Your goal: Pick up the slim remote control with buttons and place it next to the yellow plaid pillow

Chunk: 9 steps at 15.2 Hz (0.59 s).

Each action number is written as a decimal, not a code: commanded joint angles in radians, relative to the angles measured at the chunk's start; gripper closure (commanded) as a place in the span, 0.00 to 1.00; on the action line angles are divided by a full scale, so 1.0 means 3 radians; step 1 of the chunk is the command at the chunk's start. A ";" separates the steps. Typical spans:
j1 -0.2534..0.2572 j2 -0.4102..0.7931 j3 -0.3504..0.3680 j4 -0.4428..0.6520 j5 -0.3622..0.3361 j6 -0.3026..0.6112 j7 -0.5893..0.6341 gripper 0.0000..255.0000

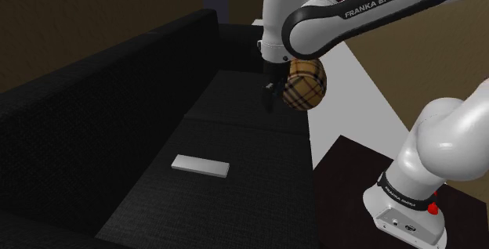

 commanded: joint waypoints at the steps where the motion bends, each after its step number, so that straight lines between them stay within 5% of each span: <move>1: 0.0019 0.0247 0.0064 0.0082 -0.0005 0.0169 0.0066 0.00; 9: 0.0119 0.1202 0.0282 0.0529 -0.0163 0.0671 0.0376 0.00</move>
